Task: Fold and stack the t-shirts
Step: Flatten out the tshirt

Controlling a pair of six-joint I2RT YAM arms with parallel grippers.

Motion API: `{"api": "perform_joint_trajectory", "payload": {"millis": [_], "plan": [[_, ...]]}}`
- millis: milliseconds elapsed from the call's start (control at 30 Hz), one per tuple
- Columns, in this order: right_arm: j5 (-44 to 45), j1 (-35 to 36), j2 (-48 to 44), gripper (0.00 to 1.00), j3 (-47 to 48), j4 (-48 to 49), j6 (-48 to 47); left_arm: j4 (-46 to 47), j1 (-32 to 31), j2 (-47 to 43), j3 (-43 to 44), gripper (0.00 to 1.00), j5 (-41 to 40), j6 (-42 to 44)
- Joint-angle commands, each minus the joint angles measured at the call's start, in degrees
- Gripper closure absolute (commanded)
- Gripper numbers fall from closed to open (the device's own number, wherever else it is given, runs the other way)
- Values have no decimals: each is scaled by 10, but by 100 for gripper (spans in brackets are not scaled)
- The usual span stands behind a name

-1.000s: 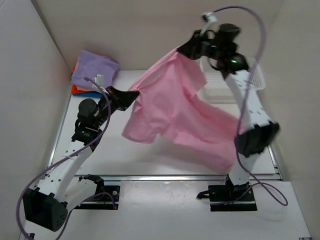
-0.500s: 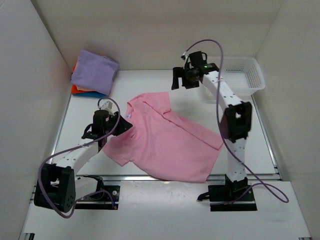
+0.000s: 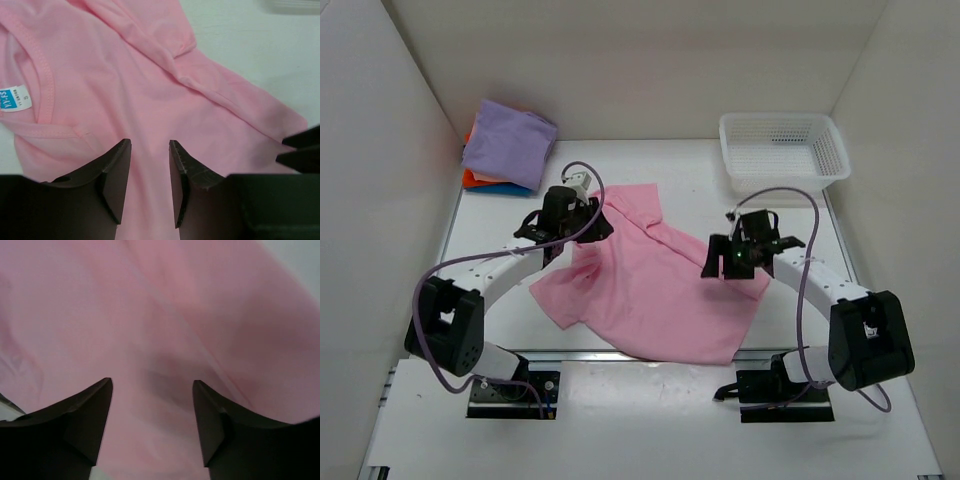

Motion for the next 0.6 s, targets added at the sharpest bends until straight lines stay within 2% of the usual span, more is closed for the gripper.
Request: {"api": "perform_joint_trajectory", "payload": {"millis": [0,100,133,167,200,300,367,433,567], "plan": [[-34,1,-38,41,-51,60,50,8,4,20,0,51,-14,13],[-28,3,-21,52,-61,46,50,46,-3,59,9,49,-26,12],[-32,1,-11,56,-61,48,54,31,-8,94,45,51,-33,20],[-34,-1,0,66,-65,47,55,15,-12,141,66,52,-39,22],[-37,-8,12,68,-56,45,53,-20,-14,164,110,52,-42,28],[-11,-3,43,64,-40,31,57,-73,-11,258,193,58,-38,22],[9,-5,80,59,-9,21,49,-79,-1,308,212,60,-25,5],[21,-15,124,57,28,10,39,-87,20,331,227,64,-13,-3],[74,-4,225,55,155,-38,12,-120,54,342,215,66,-19,8]]}}
